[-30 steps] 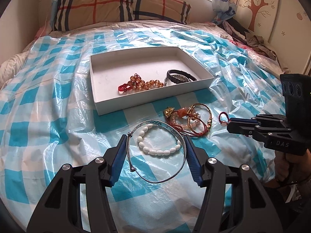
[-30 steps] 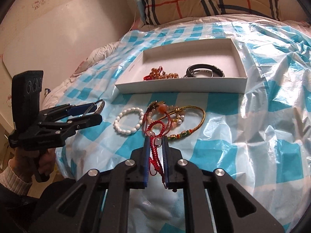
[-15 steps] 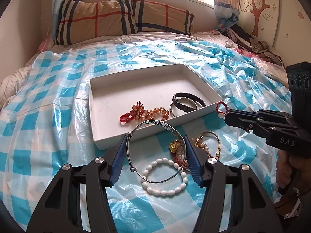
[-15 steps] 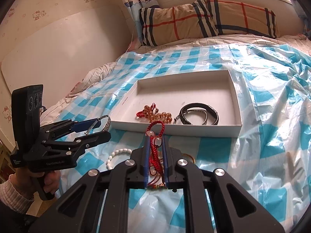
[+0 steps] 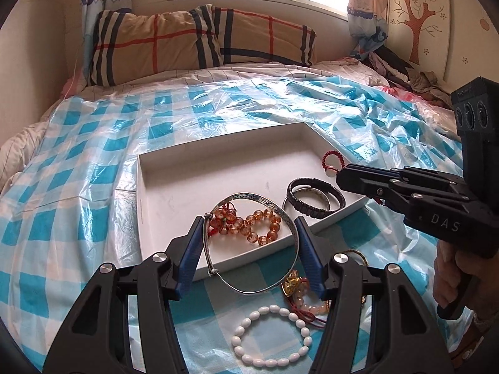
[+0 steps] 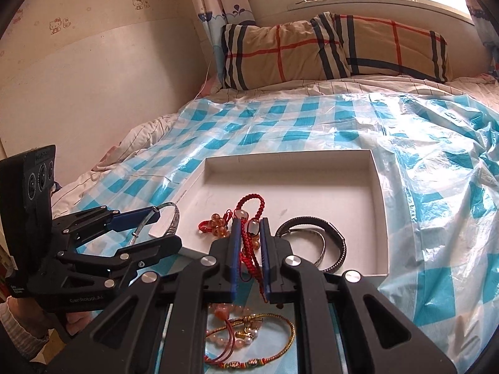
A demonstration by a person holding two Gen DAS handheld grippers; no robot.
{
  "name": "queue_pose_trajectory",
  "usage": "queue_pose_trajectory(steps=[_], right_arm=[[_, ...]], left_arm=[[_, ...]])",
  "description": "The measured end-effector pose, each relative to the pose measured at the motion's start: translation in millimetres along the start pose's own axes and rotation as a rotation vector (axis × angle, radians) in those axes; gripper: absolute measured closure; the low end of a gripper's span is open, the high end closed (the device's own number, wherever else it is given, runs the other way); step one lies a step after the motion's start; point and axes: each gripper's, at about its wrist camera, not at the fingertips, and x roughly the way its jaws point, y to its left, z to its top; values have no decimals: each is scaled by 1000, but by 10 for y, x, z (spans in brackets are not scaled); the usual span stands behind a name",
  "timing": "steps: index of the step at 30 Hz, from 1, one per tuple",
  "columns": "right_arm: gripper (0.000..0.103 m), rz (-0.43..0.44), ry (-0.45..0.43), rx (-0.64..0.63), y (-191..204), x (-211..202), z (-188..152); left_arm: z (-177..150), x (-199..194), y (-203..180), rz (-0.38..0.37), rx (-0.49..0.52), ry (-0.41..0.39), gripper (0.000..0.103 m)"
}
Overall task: Organize jewelry
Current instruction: 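Carry the silver bangle and red tassel bracelet over the white box with both tools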
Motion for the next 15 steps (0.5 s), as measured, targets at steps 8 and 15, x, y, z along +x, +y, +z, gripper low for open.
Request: queue_pose_trajectory(steps=[8,15], right_arm=[[90,-18,-11,-3,-75,150,50],[43,-48,15,5,-153,299,11]], left_arm=[[128,143,81,12,-15,-13,48],[159,339,96,19,-18,22,45]])
